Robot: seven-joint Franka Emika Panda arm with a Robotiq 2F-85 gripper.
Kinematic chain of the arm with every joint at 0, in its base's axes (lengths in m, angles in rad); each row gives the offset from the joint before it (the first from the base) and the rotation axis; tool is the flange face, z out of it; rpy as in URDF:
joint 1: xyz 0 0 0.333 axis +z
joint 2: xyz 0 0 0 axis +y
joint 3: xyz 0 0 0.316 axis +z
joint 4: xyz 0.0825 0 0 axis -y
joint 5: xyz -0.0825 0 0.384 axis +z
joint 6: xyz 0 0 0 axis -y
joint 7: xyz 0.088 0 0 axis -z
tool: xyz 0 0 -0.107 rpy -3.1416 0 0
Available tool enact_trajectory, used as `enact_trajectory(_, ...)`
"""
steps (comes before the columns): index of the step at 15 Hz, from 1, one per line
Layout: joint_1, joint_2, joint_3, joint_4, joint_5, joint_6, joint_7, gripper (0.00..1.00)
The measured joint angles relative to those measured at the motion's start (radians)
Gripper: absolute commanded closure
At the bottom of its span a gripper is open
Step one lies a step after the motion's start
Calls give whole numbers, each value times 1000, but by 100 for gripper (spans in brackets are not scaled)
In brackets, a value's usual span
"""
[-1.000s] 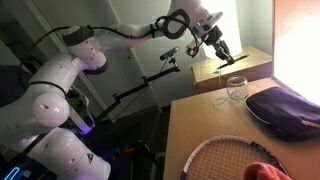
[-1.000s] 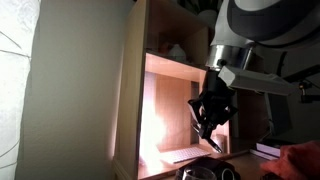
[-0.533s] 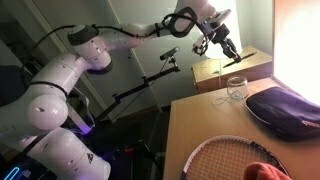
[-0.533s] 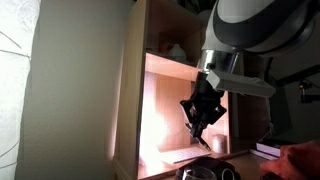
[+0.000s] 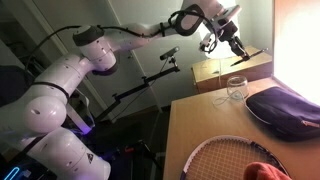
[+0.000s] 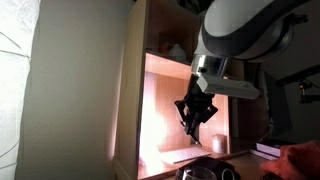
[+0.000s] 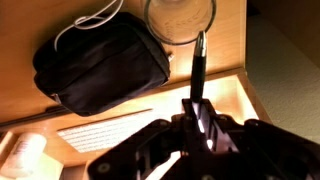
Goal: Use the towel to wipe the monitor and put the pen in the jar
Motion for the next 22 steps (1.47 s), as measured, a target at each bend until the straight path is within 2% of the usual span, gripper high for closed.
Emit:
enact_trajectory(3, -10, -7, 0, 15, 0, -4, 0, 96)
enact_trajectory(4, -12, -8, 0, 19, 0, -7, 0, 81)
enact_trajectory(5, -14, -9, 1, 23, 0, -12, 0, 60)
enact_trajectory(7, -20, -9, 1, 32, -6, -41, 3, 48)
enact_trajectory(13, -39, -12, 1, 62, -24, -104, 18, 3)
enact_trajectory(14, -42, -12, 1, 67, -24, -108, 18, 0)
enact_trajectory(22, -83, -13, -1, 134, -25, -161, -6, 0)
